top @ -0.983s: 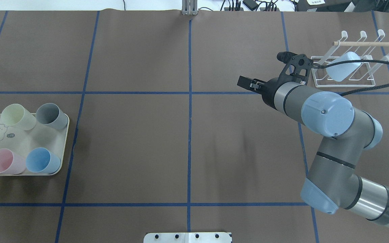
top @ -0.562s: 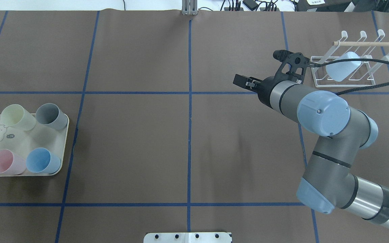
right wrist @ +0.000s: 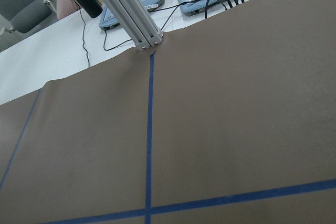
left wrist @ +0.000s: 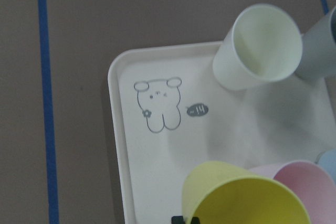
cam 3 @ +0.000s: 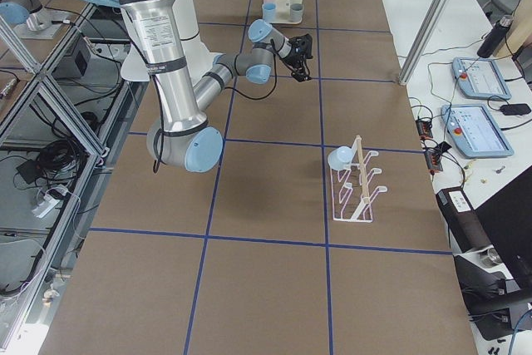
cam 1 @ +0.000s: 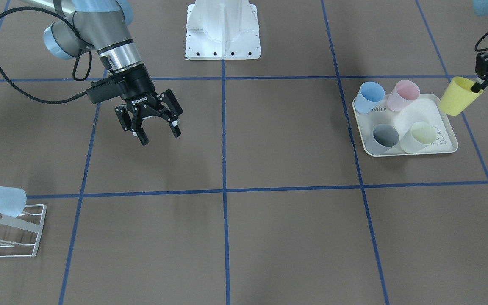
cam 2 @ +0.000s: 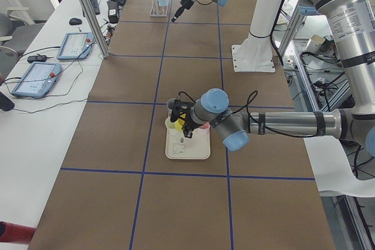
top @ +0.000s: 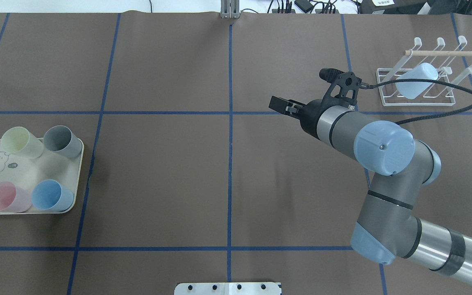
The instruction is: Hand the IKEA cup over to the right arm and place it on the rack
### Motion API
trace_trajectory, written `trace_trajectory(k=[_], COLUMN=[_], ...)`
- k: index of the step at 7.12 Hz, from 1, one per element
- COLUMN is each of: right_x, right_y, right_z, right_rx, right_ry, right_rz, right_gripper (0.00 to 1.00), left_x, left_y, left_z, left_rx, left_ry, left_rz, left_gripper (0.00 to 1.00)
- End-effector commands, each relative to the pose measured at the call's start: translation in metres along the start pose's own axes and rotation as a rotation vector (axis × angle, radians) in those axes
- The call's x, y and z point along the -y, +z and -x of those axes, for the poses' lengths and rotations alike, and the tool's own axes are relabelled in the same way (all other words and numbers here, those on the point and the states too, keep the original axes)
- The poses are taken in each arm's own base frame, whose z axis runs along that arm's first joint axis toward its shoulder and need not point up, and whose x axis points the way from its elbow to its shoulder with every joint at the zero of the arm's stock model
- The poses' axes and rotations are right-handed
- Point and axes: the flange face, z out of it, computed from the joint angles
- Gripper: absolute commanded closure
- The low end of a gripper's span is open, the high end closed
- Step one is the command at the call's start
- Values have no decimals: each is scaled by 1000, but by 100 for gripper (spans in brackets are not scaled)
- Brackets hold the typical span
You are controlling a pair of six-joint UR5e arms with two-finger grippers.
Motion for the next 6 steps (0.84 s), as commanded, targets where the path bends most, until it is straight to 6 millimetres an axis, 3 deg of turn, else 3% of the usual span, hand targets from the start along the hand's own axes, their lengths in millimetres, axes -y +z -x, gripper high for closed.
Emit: trace_trajectory(k=[1,3,4,5,6], right_x=[-28,-36,-36,-30,-24], right_y=[5,-4,-11,-23,-35], right_z=[27,85,99,127,148], right_rx=[145,236,264,315,356], right_ry=[143,353,428,546,652], right_rz=[23,66,84,106,131], right_gripper=[0,0,0,0,0], left_x=[105,137,149,142,152], left_y=[11,2,2,18,31], left_z=[-74,-126,-162,-196,-224], left_rx=[-11,-110,-196,-265,-305], left_ry=[-79,-208,-247,-186,-237], left_rz=[-22,-33,-1,5,24], left_gripper=[100,100,100,100,100])
